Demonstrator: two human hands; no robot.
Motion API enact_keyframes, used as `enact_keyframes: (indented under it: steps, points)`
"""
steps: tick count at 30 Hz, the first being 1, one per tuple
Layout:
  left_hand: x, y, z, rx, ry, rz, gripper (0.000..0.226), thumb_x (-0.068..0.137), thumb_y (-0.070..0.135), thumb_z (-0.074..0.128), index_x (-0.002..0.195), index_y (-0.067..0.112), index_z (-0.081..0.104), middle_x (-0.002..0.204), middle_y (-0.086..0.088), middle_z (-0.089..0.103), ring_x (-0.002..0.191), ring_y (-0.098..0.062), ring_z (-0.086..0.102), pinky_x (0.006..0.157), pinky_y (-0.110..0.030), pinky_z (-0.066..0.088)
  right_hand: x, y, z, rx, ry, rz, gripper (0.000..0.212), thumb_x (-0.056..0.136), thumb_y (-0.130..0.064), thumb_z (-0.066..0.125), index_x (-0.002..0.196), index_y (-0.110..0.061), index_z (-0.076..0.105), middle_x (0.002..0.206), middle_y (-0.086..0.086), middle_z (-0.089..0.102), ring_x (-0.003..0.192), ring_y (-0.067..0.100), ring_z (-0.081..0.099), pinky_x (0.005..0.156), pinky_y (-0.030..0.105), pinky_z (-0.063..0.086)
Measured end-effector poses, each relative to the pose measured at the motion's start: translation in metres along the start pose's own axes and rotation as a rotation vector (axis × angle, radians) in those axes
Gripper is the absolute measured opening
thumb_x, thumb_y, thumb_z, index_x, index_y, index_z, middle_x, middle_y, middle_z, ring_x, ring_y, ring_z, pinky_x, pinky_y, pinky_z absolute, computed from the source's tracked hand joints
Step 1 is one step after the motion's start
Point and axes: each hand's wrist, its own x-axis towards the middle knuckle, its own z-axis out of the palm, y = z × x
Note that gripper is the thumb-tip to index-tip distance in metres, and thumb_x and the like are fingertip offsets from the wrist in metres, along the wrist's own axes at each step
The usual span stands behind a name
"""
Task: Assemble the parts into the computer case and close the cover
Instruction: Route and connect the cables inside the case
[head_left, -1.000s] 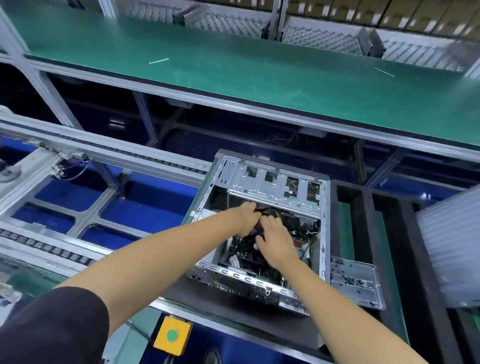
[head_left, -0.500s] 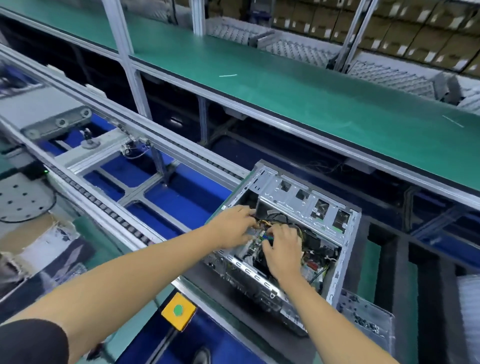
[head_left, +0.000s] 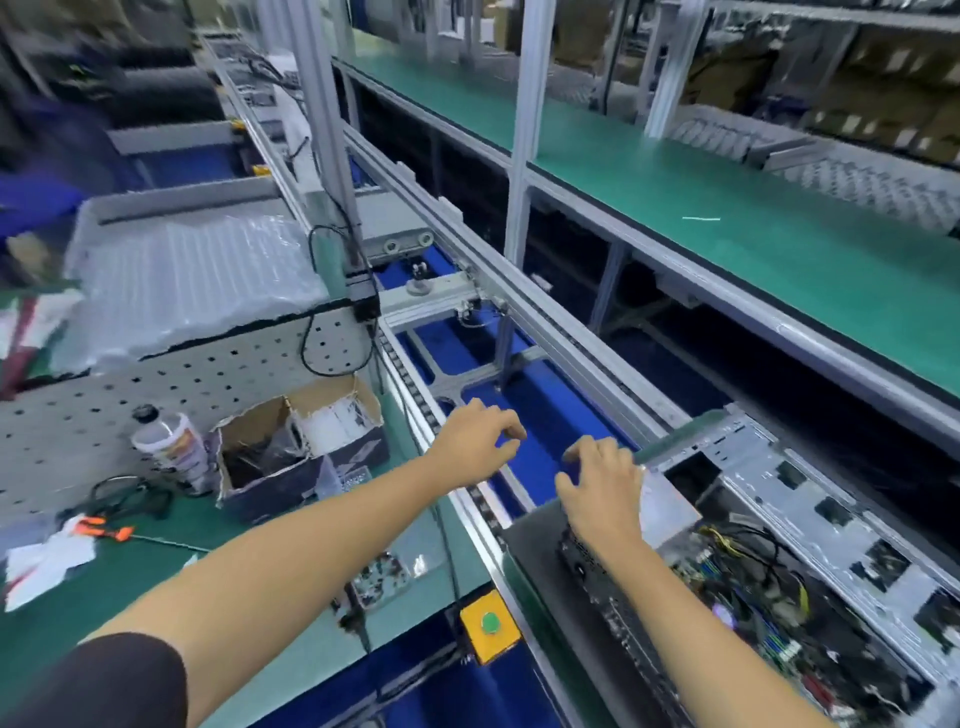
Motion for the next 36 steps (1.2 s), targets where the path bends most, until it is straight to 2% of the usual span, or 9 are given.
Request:
enact_keyframes:
  steps: [4, 13, 18, 20, 22, 25, 28, 33, 36]
  points:
    - [-0.023, -0.077, -0.056, 0.024, 0.148, -0.192, 0.022, 0.092, 0.033, 0.060, 0.112, 0.033, 0.068, 0.107, 0.011, 0.071, 0.107, -0.018, 0.057, 0.094, -0.037, 0.047, 0.038, -0.090, 0.023, 0.006, -0.052, -0.169, 0.024, 0.093, -0.031, 0.063, 0.114, -0.025, 0.056, 0.115, -0.001, 0.053, 0.109, 0.024, 0.046, 0.093, 0.040, 0.036]
    - [-0.072, -0.270, -0.213, 0.209, 0.475, -0.652, 0.039, 0.092, 0.040, 0.062, 0.128, 0.026, 0.060, 0.133, -0.010, 0.050, 0.128, -0.033, 0.040, 0.105, -0.042, 0.035, 0.107, -0.327, 0.073, 0.098, -0.301, -0.502, 0.054, 0.093, -0.035, 0.060, 0.140, -0.014, 0.048, 0.138, 0.013, 0.048, 0.129, 0.035, 0.042, 0.101, 0.044, 0.037]
    - [-0.102, -0.364, -0.261, 0.098, 0.339, -0.895, 0.086, 0.085, 0.060, 0.069, 0.153, 0.022, 0.032, 0.158, -0.021, 0.023, 0.148, -0.037, 0.017, 0.119, -0.049, 0.021, 0.129, -0.412, 0.103, 0.166, -0.518, -0.561, 0.065, 0.094, -0.027, 0.063, 0.153, -0.029, 0.038, 0.150, 0.017, 0.039, 0.137, 0.037, 0.039, 0.109, 0.046, 0.040]
    - [-0.111, -0.391, -0.264, 0.085, 0.140, -0.883, 0.109, 0.076, 0.065, 0.076, 0.159, 0.025, 0.016, 0.164, -0.023, 0.008, 0.152, -0.042, 0.008, 0.122, -0.055, 0.016, 0.138, -0.433, 0.118, 0.124, -0.551, -0.588, 0.057, 0.094, -0.026, 0.064, 0.148, -0.031, 0.048, 0.160, 0.016, 0.029, 0.144, 0.037, 0.035, 0.114, 0.042, 0.036]
    - [-0.116, -0.411, -0.262, 0.106, 0.021, -0.804, 0.115, 0.073, 0.060, 0.082, 0.160, 0.027, 0.014, 0.162, -0.023, 0.017, 0.149, -0.042, 0.018, 0.119, -0.056, 0.025, 0.145, -0.449, 0.132, 0.009, -0.540, -0.626, 0.051, 0.096, -0.029, 0.062, 0.146, -0.031, 0.053, 0.170, 0.012, 0.011, 0.153, 0.033, 0.020, 0.122, 0.042, 0.025]
    - [-0.116, -0.431, -0.254, 0.130, 0.073, -0.713, 0.094, 0.082, 0.053, 0.078, 0.156, 0.030, 0.026, 0.154, -0.014, 0.037, 0.140, -0.036, 0.038, 0.110, -0.051, 0.039, 0.155, -0.463, 0.150, -0.070, -0.465, -0.680, 0.056, 0.097, -0.028, 0.059, 0.151, -0.030, 0.046, 0.172, 0.008, -0.009, 0.159, 0.028, -0.005, 0.126, 0.047, 0.010]
    - [-0.114, -0.444, -0.251, 0.206, 0.108, -0.631, 0.068, 0.094, 0.046, 0.065, 0.152, 0.038, 0.031, 0.150, -0.009, 0.041, 0.134, -0.034, 0.045, 0.105, -0.051, 0.044, 0.165, -0.468, 0.161, -0.069, -0.366, -0.679, 0.055, 0.095, -0.026, 0.055, 0.150, -0.026, 0.046, 0.172, 0.007, -0.011, 0.158, 0.025, -0.013, 0.126, 0.048, 0.004]
    - [-0.108, -0.445, -0.262, 0.135, 0.354, -0.519, 0.058, 0.098, 0.017, 0.054, 0.146, 0.042, 0.034, 0.150, -0.012, 0.034, 0.123, -0.034, 0.052, 0.088, -0.046, 0.052, 0.178, -0.474, 0.164, 0.012, -0.259, -0.624, 0.042, 0.091, -0.019, 0.059, 0.131, -0.030, 0.054, 0.170, 0.012, 0.011, 0.158, 0.034, 0.000, 0.123, 0.053, 0.012]
    - [-0.100, -0.432, -0.272, -0.002, 0.599, -0.483, 0.049, 0.100, 0.011, 0.052, 0.139, 0.039, 0.044, 0.148, -0.011, 0.034, 0.133, -0.031, 0.046, 0.104, -0.044, 0.047, 0.186, -0.480, 0.158, 0.120, -0.160, -0.535, 0.049, 0.083, -0.011, 0.066, 0.127, -0.026, 0.050, 0.161, 0.015, 0.027, 0.148, 0.037, 0.028, 0.115, 0.052, 0.032]
